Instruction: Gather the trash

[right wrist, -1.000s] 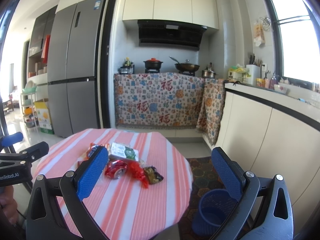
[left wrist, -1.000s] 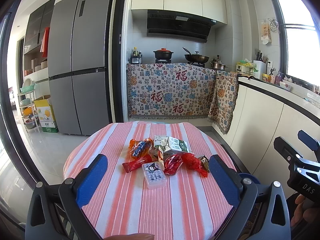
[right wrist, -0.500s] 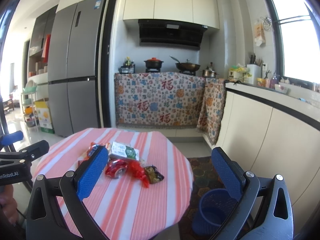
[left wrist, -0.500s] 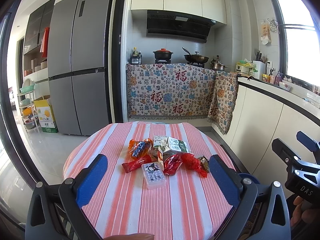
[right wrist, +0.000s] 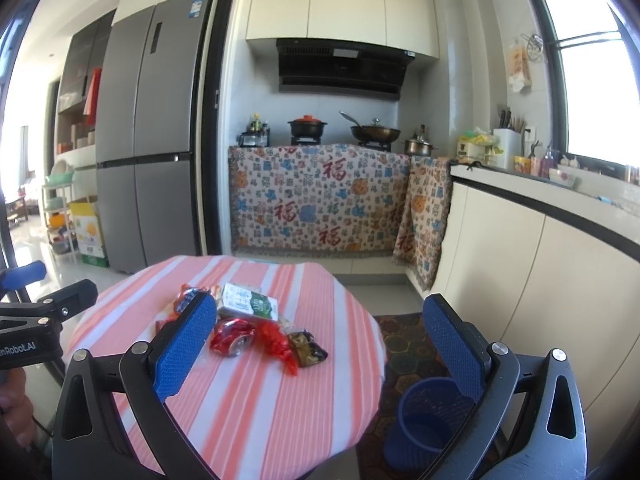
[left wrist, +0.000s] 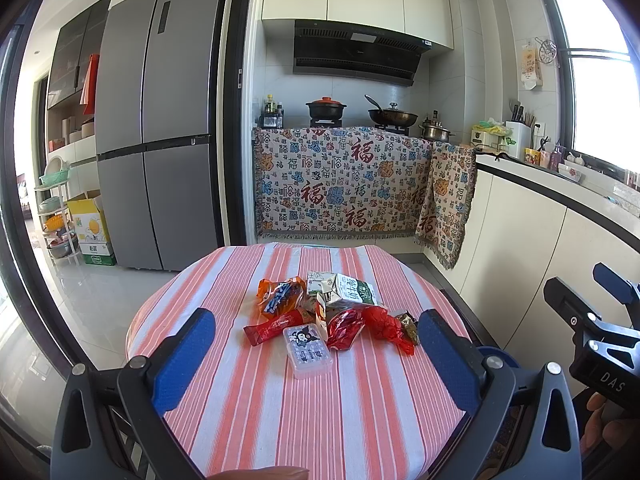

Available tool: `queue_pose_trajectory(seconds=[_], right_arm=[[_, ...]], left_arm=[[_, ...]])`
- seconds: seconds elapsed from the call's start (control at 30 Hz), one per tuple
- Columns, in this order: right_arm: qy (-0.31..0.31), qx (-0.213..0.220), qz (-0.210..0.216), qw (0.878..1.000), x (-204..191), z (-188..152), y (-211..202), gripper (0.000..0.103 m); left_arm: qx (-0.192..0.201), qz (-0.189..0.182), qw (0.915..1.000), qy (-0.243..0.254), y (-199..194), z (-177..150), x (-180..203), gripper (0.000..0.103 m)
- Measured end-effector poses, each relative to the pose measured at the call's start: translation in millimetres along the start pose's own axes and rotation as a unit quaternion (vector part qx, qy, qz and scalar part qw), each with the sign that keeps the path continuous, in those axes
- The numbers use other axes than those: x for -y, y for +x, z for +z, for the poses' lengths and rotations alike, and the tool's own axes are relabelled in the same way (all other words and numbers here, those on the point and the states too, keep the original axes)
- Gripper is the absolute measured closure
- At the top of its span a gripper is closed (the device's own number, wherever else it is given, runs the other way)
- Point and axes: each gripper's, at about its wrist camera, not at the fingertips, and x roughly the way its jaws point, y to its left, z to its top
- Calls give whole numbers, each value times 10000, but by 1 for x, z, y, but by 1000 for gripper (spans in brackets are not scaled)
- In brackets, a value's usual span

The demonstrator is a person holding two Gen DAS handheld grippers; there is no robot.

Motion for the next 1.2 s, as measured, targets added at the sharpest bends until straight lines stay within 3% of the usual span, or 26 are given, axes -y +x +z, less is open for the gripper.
queue_pose_trajectory(seconds=[0.97,1.2], right_arm=[[129,-208,2,9997,2,-9,10,0],[186,-450,-20,9988,8,-12,15,0]], left_arm=[[-153,-8,9999,-5,7,-9,6,0],[-274,-5,9996,19,14,-11,7,0]])
